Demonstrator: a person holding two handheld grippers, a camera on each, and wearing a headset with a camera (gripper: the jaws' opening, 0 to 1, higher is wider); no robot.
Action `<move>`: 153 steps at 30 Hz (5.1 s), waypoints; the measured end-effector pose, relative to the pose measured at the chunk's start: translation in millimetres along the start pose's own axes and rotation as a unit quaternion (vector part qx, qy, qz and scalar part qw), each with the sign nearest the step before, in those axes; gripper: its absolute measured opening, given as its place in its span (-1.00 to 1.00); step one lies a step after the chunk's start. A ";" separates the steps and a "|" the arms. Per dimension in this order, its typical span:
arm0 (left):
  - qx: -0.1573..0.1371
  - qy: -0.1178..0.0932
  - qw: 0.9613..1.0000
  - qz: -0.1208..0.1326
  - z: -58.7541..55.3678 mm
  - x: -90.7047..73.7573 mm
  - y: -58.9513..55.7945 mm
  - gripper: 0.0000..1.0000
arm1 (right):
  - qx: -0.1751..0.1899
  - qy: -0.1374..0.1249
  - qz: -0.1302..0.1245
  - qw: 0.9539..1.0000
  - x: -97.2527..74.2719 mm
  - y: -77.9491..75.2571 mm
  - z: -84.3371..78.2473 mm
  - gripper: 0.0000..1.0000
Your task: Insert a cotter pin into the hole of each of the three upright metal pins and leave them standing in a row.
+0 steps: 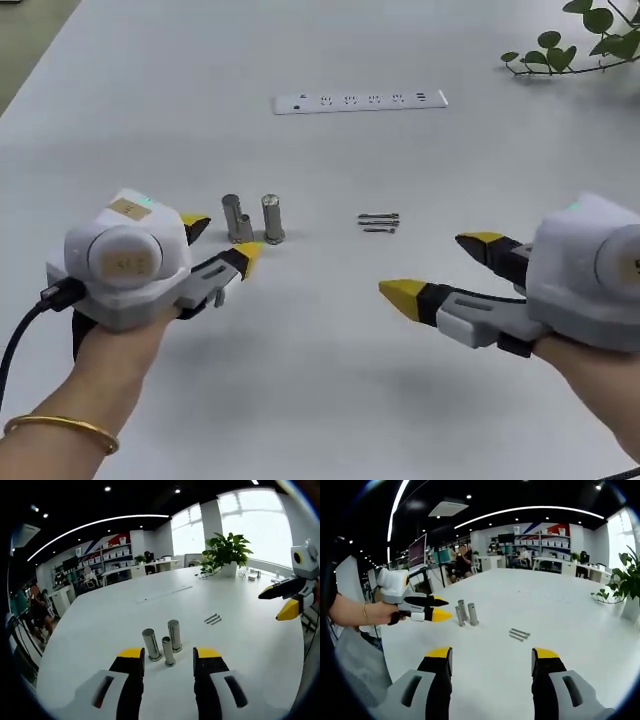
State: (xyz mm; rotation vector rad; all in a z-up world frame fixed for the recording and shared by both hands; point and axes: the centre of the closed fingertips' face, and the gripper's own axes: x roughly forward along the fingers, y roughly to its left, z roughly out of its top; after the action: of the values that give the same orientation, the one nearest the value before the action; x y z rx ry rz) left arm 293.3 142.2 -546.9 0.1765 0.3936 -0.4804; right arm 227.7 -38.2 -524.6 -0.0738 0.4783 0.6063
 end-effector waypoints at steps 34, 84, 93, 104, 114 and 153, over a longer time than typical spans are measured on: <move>-0.018 0.024 0.999 -0.038 -20.6 36.9 -5.2 -0.85 | 0.008 0.031 -0.017 0.999 9.0 -13.8 -19.8 0.14; -0.029 0.030 0.996 -0.075 -19.9 25.5 -90.5 -0.86 | 0.016 0.028 -0.015 0.999 -0.9 -16.1 -23.7 0.08; -0.022 0.031 0.996 -0.086 -22.7 23.6 -101.5 -0.86 | 0.008 0.027 -0.010 1.000 -2.3 -14.2 -22.4 0.03; -0.015 0.026 0.996 -0.088 -22.4 22.8 -104.1 -0.85 | 0.011 0.024 -0.008 1.000 -4.5 -17.6 -21.6 -0.03; -0.013 0.031 0.996 -0.085 -24.7 23.6 -102.5 -0.67 | 0.017 0.036 0.004 0.999 -1.1 -17.9 -21.1 -0.13; -0.030 0.031 0.996 -0.084 -19.4 -23.6 -74.8 0.36 | -0.100 0.189 0.101 0.972 87.0 -54.4 -20.1 -0.53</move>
State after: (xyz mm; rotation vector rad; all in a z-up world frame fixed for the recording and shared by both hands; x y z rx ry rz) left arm 231.8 91.7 -560.4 0.1004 0.4855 -0.6285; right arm 312.5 -40.9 -585.8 -0.3400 0.8004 0.8444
